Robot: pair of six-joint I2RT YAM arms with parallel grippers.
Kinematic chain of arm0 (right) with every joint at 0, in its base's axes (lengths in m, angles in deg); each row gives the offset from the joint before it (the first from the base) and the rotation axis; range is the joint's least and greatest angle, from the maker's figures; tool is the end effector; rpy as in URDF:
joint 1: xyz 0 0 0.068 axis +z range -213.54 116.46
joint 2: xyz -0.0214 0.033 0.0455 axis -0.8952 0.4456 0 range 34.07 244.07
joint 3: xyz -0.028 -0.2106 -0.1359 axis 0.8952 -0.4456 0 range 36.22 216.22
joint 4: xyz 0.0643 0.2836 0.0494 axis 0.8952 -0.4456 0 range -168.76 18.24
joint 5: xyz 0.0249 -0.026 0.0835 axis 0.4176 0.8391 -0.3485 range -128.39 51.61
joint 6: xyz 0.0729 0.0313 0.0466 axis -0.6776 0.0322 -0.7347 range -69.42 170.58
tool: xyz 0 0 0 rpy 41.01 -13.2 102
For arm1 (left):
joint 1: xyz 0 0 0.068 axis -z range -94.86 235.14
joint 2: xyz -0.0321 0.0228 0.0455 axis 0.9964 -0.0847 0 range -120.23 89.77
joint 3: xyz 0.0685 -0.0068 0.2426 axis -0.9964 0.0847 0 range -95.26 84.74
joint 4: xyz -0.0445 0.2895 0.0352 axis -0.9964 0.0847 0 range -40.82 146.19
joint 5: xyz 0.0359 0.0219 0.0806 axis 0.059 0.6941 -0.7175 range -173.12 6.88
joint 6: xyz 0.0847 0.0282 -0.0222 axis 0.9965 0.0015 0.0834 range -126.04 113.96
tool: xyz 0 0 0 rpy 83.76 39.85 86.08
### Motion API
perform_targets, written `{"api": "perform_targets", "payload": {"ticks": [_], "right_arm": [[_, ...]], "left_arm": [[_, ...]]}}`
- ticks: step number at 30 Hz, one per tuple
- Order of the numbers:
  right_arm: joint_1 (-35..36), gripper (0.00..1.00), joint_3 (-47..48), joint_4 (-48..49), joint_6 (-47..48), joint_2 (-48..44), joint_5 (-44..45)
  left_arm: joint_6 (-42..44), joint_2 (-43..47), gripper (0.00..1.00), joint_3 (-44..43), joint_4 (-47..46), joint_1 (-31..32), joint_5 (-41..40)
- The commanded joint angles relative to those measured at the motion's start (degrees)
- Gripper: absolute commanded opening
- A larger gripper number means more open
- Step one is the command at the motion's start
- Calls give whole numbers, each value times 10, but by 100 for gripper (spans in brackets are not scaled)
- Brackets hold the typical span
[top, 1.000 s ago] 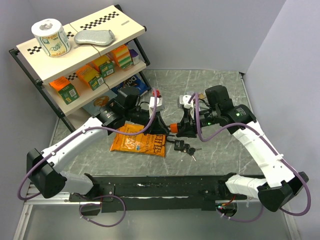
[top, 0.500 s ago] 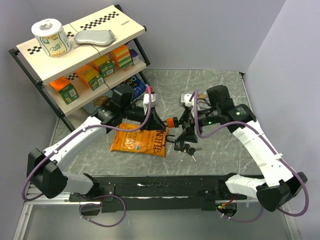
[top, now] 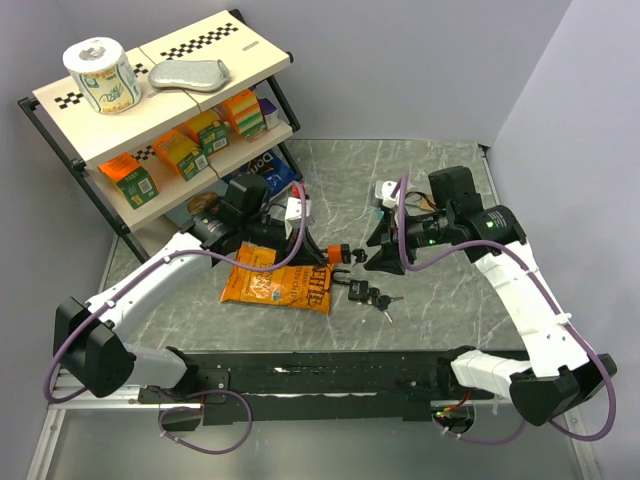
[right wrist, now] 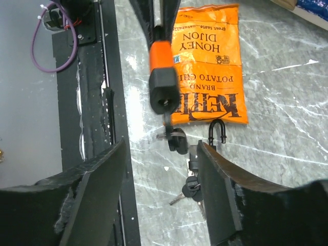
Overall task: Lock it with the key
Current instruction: Lock the lock, then place the key at the center of the board.
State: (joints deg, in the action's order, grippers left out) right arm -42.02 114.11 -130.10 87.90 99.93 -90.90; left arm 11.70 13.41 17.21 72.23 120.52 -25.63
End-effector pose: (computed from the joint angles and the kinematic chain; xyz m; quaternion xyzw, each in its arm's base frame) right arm 0.2258 0.1595 0.3622 -0.5522 0.6443 0.3608 0.3870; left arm 0.2448 -0.2592 0.3030 0.5516 0.5811 -0.4807 0.3564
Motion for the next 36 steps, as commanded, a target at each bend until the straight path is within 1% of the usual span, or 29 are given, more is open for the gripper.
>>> {"api": "perform_targets", "payload": {"ticks": [1, 4, 7, 8, 12, 13, 15, 16, 17, 20, 22, 23, 25, 26, 28, 29, 31, 32, 33, 34, 35, 36], "right_arm": [[6, 63, 23, 25, -1, 8, -15], [12, 60, 20, 34, -1, 13, -19], [17, 51, 22, 26, 7, 16, -25], [16, 45, 22, 15, 11, 17, -26], [17, 31, 18, -14, 41, 15, -23], [16, 24, 18, -23, 46, 13, -23], [16, 17, 17, -39, 57, 9, -22], [14, 3, 17, -43, 59, 7, -22], [11, 0, 17, -47, 61, 4, -21], [-18, 0, 20, -60, 57, -2, -23], [-48, 0, 22, -84, 74, -4, -28], [-81, 0, 21, -94, 85, -3, -25], [-124, 0, 13, -126, 125, -1, -24], [-171, 0, 10, -134, 136, 1, -22], [-212, 0, 1, -156, 179, 13, -24], [-279, 0, -10, -170, 191, 20, -23], [-334, 0, -26, -179, 226, 48, -8], [-357, 0, -32, -176, 238, 60, 3], [-404, 0, -37, -165, 238, 85, 27], [-423, 0, -47, -148, 232, 98, 44], [-439, 0, -50, -112, 227, 110, 61], [-465, 0, -55, -82, 200, 132, 80]], "left_arm": [[34, 8, 1, -27, -3, 21, 22], [34, 10, 1, -23, -8, 31, 15], [28, 9, 1, -23, -13, 32, 12], [27, 9, 1, -23, -13, 32, 11], [21, 9, 1, -20, -22, 32, 10], [19, 9, 1, -19, -23, 33, 11], [19, 9, 1, -17, -25, 33, 10], [18, 9, 1, -16, -27, 32, 11], [19, 9, 1, -15, -27, 32, 11], [24, 8, 1, -10, -23, 29, 11], [24, 8, 1, -7, -20, 18, 14], [27, 8, 1, -2, -20, 15, 15], [47, 7, 1, 1, -6, 6, 10], [56, 5, 1, 4, 1, 4, 9], [71, 2, 1, 7, 12, -1, 8], [74, -3, 1, 12, 14, -1, 6], [78, -7, 1, 15, 16, -3, 3], [78, -12, 1, 19, 16, -2, -2], [74, -13, 1, 20, 14, -2, -3], [63, -16, 1, 20, 9, -3, -5], [56, -22, 1, 22, 3, -3, -9], [49, -25, 1, 22, -2, -3, -12]]}}
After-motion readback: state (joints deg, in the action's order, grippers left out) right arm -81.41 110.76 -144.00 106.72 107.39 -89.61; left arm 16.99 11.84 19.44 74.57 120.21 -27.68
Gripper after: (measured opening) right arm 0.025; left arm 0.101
